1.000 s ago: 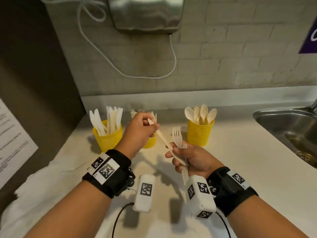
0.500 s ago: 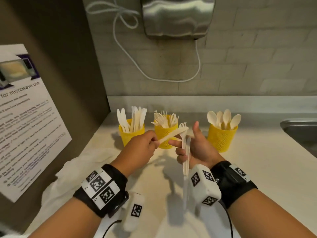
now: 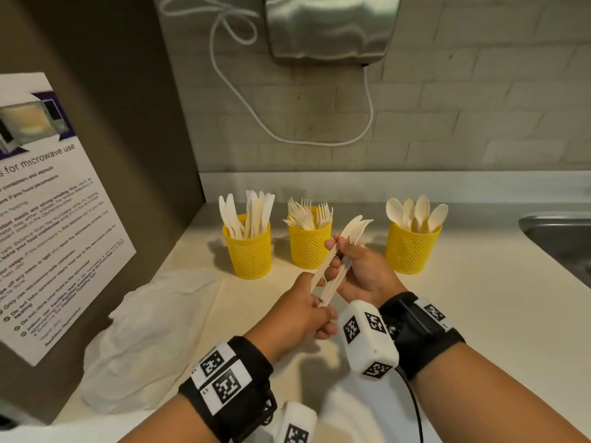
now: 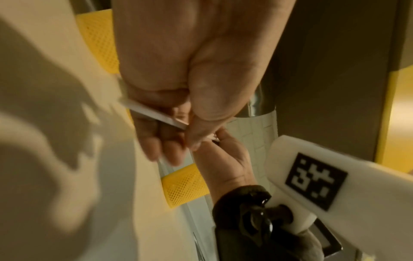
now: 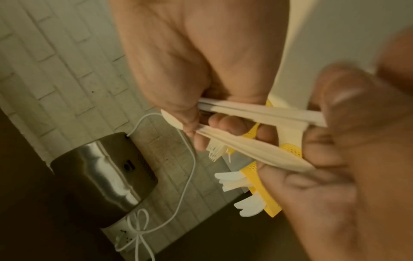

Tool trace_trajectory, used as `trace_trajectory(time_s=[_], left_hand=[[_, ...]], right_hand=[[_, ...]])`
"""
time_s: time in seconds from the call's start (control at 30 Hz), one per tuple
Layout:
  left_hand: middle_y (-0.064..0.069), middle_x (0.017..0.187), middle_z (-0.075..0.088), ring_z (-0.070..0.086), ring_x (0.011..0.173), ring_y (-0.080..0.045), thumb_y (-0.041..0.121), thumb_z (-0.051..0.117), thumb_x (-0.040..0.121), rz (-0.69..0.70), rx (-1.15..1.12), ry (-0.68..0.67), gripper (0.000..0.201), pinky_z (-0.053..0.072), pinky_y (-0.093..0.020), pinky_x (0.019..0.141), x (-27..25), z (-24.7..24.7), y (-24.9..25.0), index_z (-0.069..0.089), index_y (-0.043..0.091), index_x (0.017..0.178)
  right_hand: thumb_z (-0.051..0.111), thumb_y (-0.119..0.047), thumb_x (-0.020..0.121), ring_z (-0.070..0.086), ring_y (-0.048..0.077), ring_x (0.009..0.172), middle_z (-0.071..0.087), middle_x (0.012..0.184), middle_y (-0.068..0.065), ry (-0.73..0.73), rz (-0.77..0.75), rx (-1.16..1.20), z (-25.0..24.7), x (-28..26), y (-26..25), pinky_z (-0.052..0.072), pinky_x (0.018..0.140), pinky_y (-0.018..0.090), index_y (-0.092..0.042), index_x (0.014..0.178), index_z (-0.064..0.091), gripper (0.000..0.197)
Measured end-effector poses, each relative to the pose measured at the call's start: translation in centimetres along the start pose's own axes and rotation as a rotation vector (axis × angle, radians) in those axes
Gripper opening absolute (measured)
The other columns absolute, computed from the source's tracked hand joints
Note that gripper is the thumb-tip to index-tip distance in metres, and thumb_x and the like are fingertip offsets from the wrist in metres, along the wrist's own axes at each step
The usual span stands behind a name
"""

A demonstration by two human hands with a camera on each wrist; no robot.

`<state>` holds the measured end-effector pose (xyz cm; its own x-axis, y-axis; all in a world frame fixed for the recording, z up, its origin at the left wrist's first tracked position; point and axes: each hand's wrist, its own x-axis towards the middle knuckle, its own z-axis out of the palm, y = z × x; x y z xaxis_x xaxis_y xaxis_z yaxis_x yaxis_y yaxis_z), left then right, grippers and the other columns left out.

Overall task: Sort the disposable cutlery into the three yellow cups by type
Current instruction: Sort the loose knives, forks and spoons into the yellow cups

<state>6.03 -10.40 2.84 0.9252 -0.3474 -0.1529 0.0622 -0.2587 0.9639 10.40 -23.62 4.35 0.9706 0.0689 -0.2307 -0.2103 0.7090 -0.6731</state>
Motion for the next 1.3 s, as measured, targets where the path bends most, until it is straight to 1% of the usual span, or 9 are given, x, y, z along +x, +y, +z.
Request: trace_trajectory(time_s=[0.13, 0.23, 0.3, 0.5, 0.73, 0.9, 1.03, 1.17, 1.3], left_hand=[[-0.006, 0.072, 0.057, 0.053, 0.056, -0.014, 0.010, 0.058, 0.087, 0.013, 0.123, 0.013, 0.041, 0.044, -0.030, 0.058, -0.4, -0.9, -0.4, 0.037, 0.022, 0.120], [-0.002, 0.078, 0.059, 0.054, 0.055, -0.010, 0.017, 0.060, 0.087, -0.036, 0.220, -0.014, 0.045, 0.044, -0.025, 0.059, -1.5, -1.9, -1.0, 0.034, 0.034, 0.120], [0.003, 0.082, 0.053, 0.053, 0.056, -0.011, 0.017, 0.058, 0.089, -0.064, 0.199, 0.036, 0.030, 0.046, -0.029, 0.062, -2.2, -2.8, -1.6, 0.043, 0.035, 0.109], [0.001, 0.075, 0.052, 0.051, 0.059, -0.014, 0.009, 0.046, 0.093, -0.068, 0.015, 0.252, 0.019, 0.039, -0.029, 0.058, -3.8, -5.2, -1.5, 0.055, 0.025, 0.095], [-0.014, 0.080, 0.060, 0.066, 0.068, -0.019, -0.003, 0.047, 0.093, -0.074, -0.362, 0.416, 0.010, 0.052, -0.032, 0.070, -9.6, -7.6, -2.4, 0.054, 0.003, 0.096], [0.002, 0.070, 0.071, 0.065, 0.068, -0.011, -0.001, 0.055, 0.088, 0.150, -0.389, 0.473, 0.012, 0.053, -0.029, 0.073, -6.4, -9.8, 2.5, 0.060, 0.009, 0.087], [-0.006, 0.080, 0.071, 0.066, 0.078, -0.023, 0.008, 0.062, 0.087, 0.170, -0.262, 0.410, 0.011, 0.054, -0.038, 0.079, -2.9, -9.6, 4.4, 0.069, 0.013, 0.082], [-0.003, 0.078, 0.069, 0.063, 0.076, -0.020, 0.012, 0.067, 0.083, 0.152, -0.065, 0.521, 0.018, 0.053, -0.035, 0.075, -0.8, -8.2, 2.6, 0.070, 0.023, 0.070], [-0.001, 0.088, 0.066, 0.062, 0.068, -0.013, 0.010, 0.066, 0.084, 0.175, -0.030, 0.629, 0.008, 0.048, -0.015, 0.051, 0.2, -6.5, 2.2, 0.064, 0.016, 0.079]], right_hand=[[0.046, -0.016, 0.097, 0.041, 0.013, 0.049, 0.055, 0.068, 0.003, 0.043, -0.030, -0.002, 0.1, 0.3, -0.2, 0.038, 0.049, 0.025, -0.009, 0.092, 0.054, 0.012], [0.047, -0.019, 0.097, 0.049, 0.017, 0.059, 0.056, 0.063, 0.001, 0.105, -0.090, 0.012, 0.0, 0.6, -2.0, 0.042, 0.061, 0.033, -0.014, 0.078, 0.057, 0.022], [0.044, -0.018, 0.098, 0.052, 0.019, 0.069, 0.054, 0.064, 0.001, 0.122, -0.124, 0.071, -0.2, 0.8, -3.4, 0.045, 0.072, 0.037, -0.015, 0.077, 0.054, 0.024], [0.029, 0.004, 0.081, 0.038, 0.017, 0.052, 0.042, 0.065, 0.003, 0.068, -0.145, 0.071, 1.6, 1.6, -3.7, 0.033, 0.058, 0.030, -0.012, 0.094, 0.053, 0.032], [0.031, 0.020, 0.086, 0.061, 0.023, 0.080, 0.055, 0.088, 0.011, -0.167, -0.156, -0.193, 7.9, 2.4, -2.2, 0.051, 0.084, 0.041, -0.010, 0.098, 0.047, 0.036], [0.039, 0.018, 0.087, 0.066, 0.022, 0.086, 0.061, 0.095, 0.010, -0.400, -0.011, -0.647, 9.6, 1.4, 0.3, 0.052, 0.090, 0.043, -0.009, 0.108, 0.052, 0.037], [0.049, 0.012, 0.087, 0.067, 0.030, 0.097, 0.066, 0.108, 0.018, -0.502, 0.017, -0.793, 9.4, 0.5, 2.2, 0.055, 0.089, 0.041, 0.000, 0.117, 0.059, 0.034], [0.047, 0.009, 0.090, 0.065, 0.023, 0.095, 0.068, 0.108, 0.014, -0.414, 0.033, -0.654, 8.0, 0.3, 3.6, 0.052, 0.086, 0.037, -0.005, 0.114, 0.063, 0.032], [0.041, 0.013, 0.090, 0.063, 0.021, 0.091, 0.067, 0.102, 0.009, -0.365, 0.079, -0.469, 7.0, -0.1, 3.9, 0.050, 0.089, 0.036, -0.008, 0.111, 0.062, 0.036]])
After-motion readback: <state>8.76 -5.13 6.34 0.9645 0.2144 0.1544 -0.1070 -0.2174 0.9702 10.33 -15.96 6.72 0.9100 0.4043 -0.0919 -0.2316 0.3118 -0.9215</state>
